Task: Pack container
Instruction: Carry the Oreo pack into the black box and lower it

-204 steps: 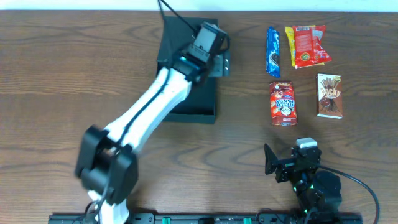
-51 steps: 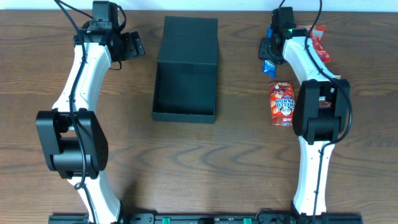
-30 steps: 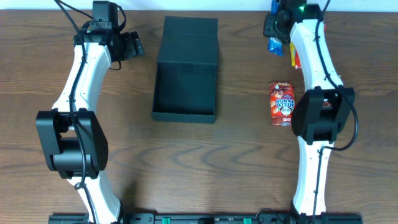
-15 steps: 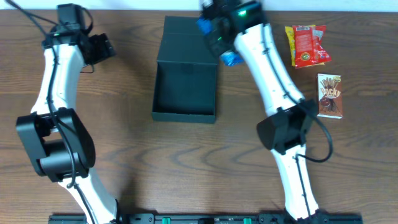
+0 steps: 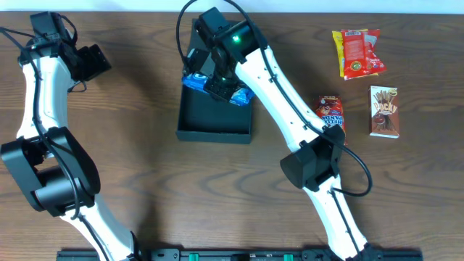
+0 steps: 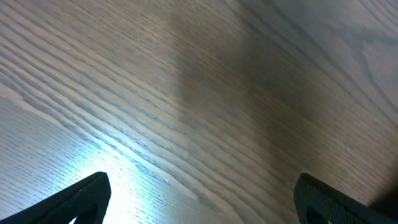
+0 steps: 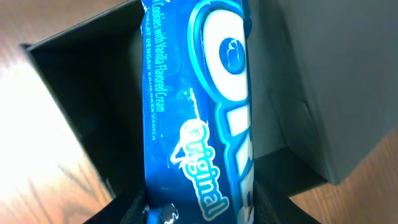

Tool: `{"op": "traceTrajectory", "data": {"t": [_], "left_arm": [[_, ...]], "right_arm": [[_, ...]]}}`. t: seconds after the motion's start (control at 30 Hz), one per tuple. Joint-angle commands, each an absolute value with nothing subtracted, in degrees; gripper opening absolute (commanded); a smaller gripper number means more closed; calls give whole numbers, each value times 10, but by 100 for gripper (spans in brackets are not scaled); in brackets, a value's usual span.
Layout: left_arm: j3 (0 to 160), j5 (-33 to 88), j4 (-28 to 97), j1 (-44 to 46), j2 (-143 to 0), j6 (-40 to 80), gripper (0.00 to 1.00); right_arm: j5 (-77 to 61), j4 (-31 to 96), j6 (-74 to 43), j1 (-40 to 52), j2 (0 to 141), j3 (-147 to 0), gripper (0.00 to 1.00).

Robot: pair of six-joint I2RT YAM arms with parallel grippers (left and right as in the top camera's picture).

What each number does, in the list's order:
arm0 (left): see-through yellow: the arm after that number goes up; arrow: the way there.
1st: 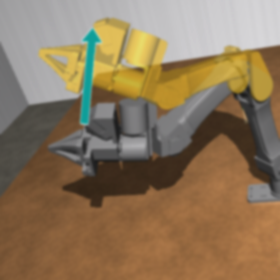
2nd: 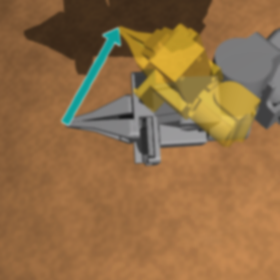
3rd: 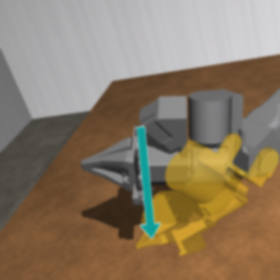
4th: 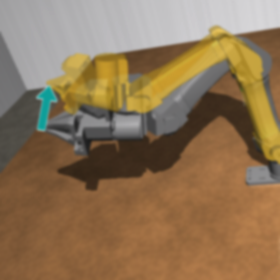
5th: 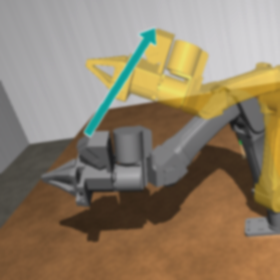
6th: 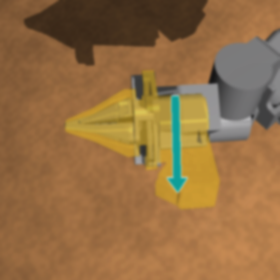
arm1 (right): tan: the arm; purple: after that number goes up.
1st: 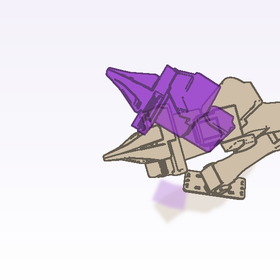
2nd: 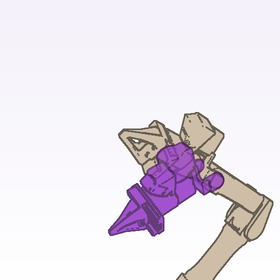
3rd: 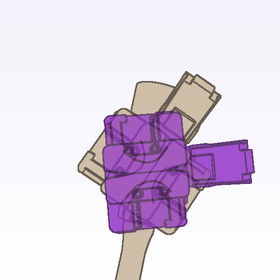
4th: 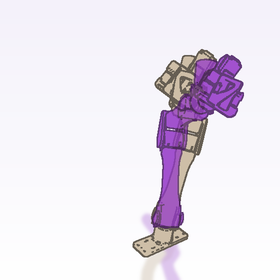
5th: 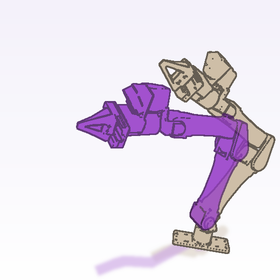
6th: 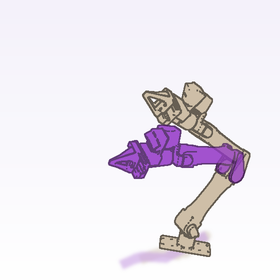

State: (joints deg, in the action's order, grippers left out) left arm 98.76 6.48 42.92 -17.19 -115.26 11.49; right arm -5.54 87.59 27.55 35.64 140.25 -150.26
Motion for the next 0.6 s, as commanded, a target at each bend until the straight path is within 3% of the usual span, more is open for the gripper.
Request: {"op": "traceTrajectory", "data": {"t": [0.0, 0.57], "left_arm": [[984, 75, 435, -173, -1158, 90, 95], [984, 75, 435, -173, -1158, 87, 95]], "right_arm": [[-112, 881, 321, 357, 1405, -1497, 4], [-215, 816, 378, 357, 1405, -1328, 6]]}}
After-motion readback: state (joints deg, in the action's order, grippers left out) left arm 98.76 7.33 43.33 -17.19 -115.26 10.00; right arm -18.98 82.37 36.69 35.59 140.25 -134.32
